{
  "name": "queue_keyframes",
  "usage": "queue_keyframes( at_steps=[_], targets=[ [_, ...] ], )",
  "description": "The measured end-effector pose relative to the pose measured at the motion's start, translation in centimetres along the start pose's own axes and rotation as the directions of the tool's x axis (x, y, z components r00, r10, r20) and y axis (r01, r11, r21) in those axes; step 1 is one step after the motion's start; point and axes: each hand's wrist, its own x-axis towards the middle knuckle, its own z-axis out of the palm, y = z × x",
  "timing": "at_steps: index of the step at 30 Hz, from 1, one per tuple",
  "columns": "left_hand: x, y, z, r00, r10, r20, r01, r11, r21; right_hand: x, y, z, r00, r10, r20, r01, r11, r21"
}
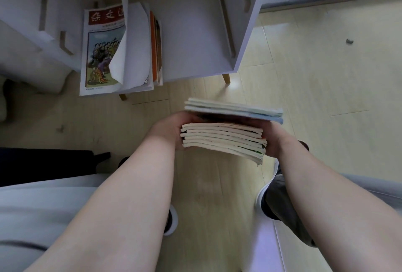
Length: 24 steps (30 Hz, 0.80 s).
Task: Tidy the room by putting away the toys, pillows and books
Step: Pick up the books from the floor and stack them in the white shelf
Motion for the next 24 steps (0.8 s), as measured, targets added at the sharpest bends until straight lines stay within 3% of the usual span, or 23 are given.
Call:
queue_keyframes(
  at_steps=[1,2,3,4,5,6,7,8,10,16,18,19,20,22,24],
  targets=[
    [1.6,-0.1,-0.8,0.987,0.020,-0.158,-0.009,0.997,0.073,-0.2,0.0,0.1,1.000,0.016,0.009,-0.016,1.000,-0.005],
    [3.9,-0.9,-0.9,0.968,0.151,-0.199,-0.143,0.988,0.055,-0.2,-0.1,0.3,0.999,0.034,0.009,-0.033,0.999,-0.009],
    [6.3,-1.4,0.1,0.861,0.223,-0.456,-0.206,0.975,0.087,-0.4,-0.3,0.4,0.998,0.058,0.002,-0.058,0.998,-0.005],
    [7.4,-1.7,0.7,0.730,0.274,-0.627,-0.235,0.961,0.146,-0.4,-0.4,0.4,0.997,0.083,-0.004,-0.083,0.997,-0.003],
    [6.1,-1.6,0.2,0.842,0.223,-0.490,-0.231,0.972,0.046,-0.5,-0.6,0.5,0.995,0.102,0.004,-0.102,0.995,0.000],
    [3.6,-1.6,-0.2,0.956,0.051,-0.289,-0.056,0.998,-0.008,-0.7,-0.7,0.5,0.993,0.114,0.012,-0.114,0.993,-0.006],
    [1.8,-0.9,0.5,0.997,-0.060,-0.054,0.052,0.988,-0.143,-0.9,-1.0,0.6,0.992,0.124,0.017,-0.124,0.992,-0.002],
    [0.2,-0.2,0.5,0.995,-0.034,0.090,0.051,0.981,-0.188,-0.9,-1.2,0.6,0.991,0.130,0.023,-0.130,0.992,0.003],
    [0.4,-0.3,-0.4,0.995,0.046,0.088,-0.028,0.979,-0.200,-0.8,-1.5,0.6,0.992,0.128,0.017,-0.127,0.992,-0.012],
    [0.7,0.3,-0.5,0.994,-0.042,0.100,0.069,0.958,-0.278,-0.6,-1.5,1.2,0.992,0.109,-0.069,-0.110,0.994,-0.003],
    [1.0,1.1,-1.4,0.996,-0.027,-0.086,0.001,0.956,-0.292,-0.7,-1.3,1.1,0.991,0.098,-0.086,-0.100,0.995,-0.014],
    [1.5,1.4,-2.4,0.970,0.034,-0.241,-0.119,0.930,-0.347,-0.7,-1.2,0.9,0.992,0.093,-0.090,-0.095,0.995,-0.016],
    [2.0,1.8,-3.8,0.933,0.101,-0.346,-0.251,0.872,-0.421,-0.6,-1.1,0.8,0.993,0.085,-0.082,-0.087,0.996,-0.017],
    [2.3,2.0,-6.6,0.908,0.235,-0.347,-0.418,0.577,-0.702,-0.5,-0.9,0.6,0.996,0.058,-0.072,-0.060,0.998,-0.020],
    [2.1,1.3,-8.6,0.841,0.491,-0.228,-0.380,0.237,-0.894,-0.5,-0.9,0.7,0.997,0.047,-0.060,-0.047,0.999,0.002]
  ],
)
